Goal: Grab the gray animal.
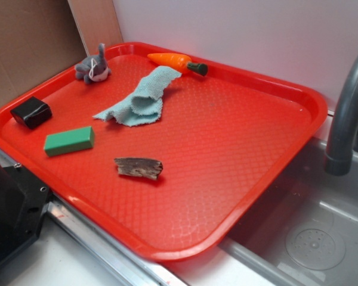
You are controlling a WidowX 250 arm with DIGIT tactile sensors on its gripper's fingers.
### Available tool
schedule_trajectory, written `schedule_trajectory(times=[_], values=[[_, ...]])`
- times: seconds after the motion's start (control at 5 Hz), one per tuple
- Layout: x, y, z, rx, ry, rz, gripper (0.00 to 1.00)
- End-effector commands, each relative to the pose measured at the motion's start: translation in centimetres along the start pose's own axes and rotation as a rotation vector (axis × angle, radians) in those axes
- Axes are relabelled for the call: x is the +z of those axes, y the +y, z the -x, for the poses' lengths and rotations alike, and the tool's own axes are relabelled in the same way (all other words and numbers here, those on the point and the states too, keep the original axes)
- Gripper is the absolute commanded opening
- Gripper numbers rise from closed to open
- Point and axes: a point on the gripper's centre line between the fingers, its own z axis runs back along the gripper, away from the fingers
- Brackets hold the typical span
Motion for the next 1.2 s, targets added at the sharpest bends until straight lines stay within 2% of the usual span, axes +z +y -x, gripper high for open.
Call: schedule_trajectory(times=[0.0,0.4,0.6,0.8,1.0], values=[[0.0,0.0,0.0,0.000,0.000,0.000,1.00],[-2.7,3.8,-3.6,0.504,-0.012,0.032,1.00],[-4.3,5.9,-4.7,0.751,-0.086,0.059,1.00],[-6.2,8.3,-5.9,0.994,-0.172,0.050,1.00],[-8.5,10.5,-7.4,1.190,-0.278,-0.014,1.00]])
